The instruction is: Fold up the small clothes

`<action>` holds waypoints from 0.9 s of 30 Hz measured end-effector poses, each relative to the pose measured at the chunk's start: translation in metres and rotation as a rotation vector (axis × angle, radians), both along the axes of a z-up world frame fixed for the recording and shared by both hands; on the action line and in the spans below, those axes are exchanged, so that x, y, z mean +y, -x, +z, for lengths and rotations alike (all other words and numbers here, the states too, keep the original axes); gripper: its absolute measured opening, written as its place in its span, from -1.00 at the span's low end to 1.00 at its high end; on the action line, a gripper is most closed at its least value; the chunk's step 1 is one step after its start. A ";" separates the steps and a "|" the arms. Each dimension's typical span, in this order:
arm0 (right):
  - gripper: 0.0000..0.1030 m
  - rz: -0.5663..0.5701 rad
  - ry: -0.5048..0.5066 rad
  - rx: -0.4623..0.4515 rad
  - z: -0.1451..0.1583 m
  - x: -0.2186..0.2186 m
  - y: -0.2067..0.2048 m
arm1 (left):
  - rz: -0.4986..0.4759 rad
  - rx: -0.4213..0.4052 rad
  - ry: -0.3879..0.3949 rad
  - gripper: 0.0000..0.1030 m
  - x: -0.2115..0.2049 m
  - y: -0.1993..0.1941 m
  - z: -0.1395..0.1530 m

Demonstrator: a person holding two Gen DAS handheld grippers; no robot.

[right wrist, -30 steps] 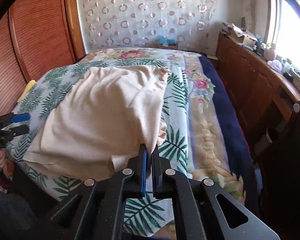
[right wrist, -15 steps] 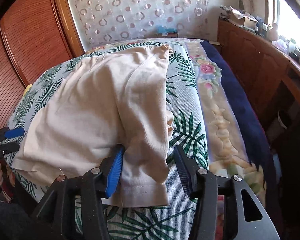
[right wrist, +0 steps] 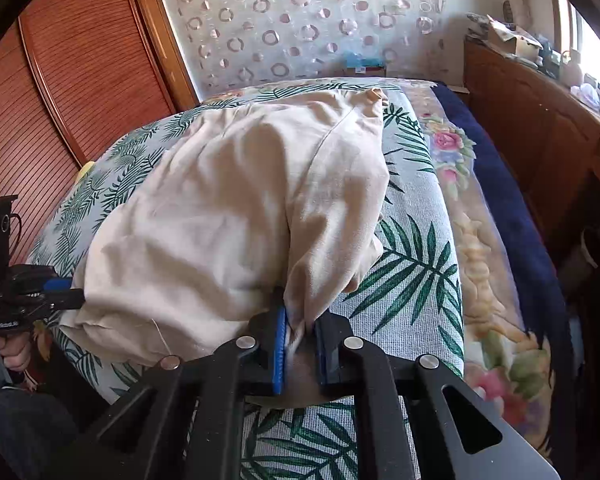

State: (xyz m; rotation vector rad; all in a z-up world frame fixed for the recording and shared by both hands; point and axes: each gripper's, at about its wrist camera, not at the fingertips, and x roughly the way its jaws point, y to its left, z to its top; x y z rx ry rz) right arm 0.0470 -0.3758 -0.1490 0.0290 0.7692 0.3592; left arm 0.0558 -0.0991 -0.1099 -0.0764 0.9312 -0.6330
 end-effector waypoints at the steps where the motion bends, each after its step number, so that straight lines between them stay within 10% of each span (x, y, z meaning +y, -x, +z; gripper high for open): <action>1: -0.82 0.001 -0.003 -0.007 0.002 -0.001 0.000 | 0.003 -0.017 0.002 -0.82 0.002 0.000 0.004; 9: -0.86 0.004 -0.051 -0.107 0.047 -0.011 0.035 | 0.094 -0.150 0.086 -0.83 0.041 0.013 0.063; 20: -0.85 0.013 0.036 -0.077 0.025 0.002 0.032 | 0.077 -0.114 0.035 -0.83 0.039 0.012 0.048; 27: -0.11 -0.064 0.099 -0.012 0.000 0.012 0.025 | 0.076 -0.054 0.005 -0.83 0.041 0.012 0.025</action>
